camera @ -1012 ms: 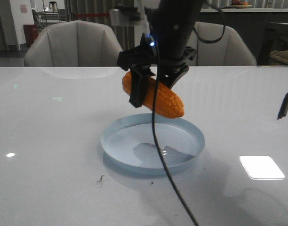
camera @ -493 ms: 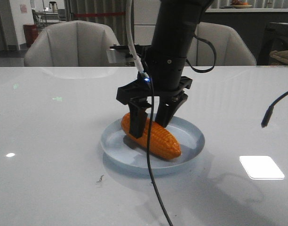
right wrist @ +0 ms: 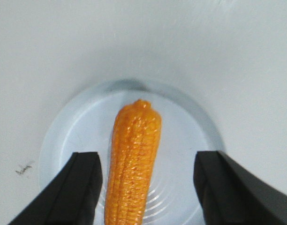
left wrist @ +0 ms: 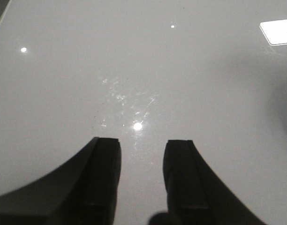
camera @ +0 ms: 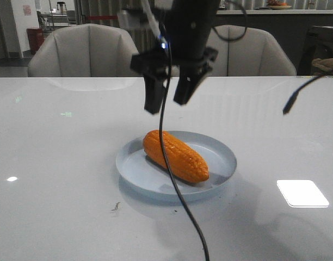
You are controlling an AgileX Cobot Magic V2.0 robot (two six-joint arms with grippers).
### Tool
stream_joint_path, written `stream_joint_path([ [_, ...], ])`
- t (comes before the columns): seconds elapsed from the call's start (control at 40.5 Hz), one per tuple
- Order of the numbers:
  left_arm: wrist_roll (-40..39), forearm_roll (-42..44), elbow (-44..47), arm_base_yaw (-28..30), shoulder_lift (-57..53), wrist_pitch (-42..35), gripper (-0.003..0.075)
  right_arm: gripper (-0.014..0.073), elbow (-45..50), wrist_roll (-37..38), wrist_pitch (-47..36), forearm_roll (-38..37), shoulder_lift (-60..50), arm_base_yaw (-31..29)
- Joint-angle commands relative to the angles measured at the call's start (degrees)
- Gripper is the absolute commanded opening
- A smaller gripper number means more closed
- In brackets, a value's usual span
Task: Place corn on plate with both arms
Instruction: 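Open the right gripper and raise it away from the corn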
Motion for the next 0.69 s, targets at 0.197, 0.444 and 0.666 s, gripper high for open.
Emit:
stream_joint_path([
  [0.197,-0.47,0.02,-1.63,0.04,-0.36,-3.84,0.0316,0.053,-8.82,-0.04,5.19,-1.5,-13.08,-3.72],
  [0.444,-0.47,0.02,-1.63,0.04,-0.36,-3.84,0.0316,0.0528,-8.16,3.27,4.72,4.32,-22.18,-13.46],
  [0.666,-0.47,0.02,-1.63,0.04,-0.36,-3.84,0.0316,0.0528,3.85,2.84,0.98,4.96,-33.2,-22.1],
])
